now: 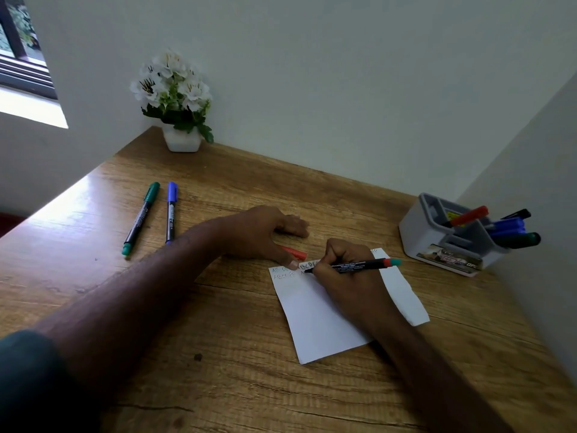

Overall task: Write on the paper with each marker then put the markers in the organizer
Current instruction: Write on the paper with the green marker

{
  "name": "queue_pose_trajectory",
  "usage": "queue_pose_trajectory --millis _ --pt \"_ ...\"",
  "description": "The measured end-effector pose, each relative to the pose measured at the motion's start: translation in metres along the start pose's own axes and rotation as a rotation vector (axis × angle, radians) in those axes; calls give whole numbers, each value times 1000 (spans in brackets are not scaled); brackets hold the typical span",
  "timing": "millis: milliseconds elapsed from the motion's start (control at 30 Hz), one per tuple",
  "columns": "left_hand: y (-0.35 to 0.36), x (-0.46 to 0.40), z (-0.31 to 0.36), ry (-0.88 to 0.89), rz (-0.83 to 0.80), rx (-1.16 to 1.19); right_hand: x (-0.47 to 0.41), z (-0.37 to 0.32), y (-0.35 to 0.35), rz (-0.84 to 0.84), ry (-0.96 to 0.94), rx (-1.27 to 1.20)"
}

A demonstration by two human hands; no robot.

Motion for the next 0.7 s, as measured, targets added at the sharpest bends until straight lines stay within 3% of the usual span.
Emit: queue_pose_trajectory --millis 700 --pt "0 -2 -1 -5 -1 10 2 3 -6 40 46 -56"
Point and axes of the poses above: each hand's wrist, its own x-axis away from the middle knuckle, its own y-axis out of the palm, z = x × y, the point moved 7 cm from there along -x, towards the middle knuckle, and after that the axes turned 10 degrees about x, right-handed, at the moved point
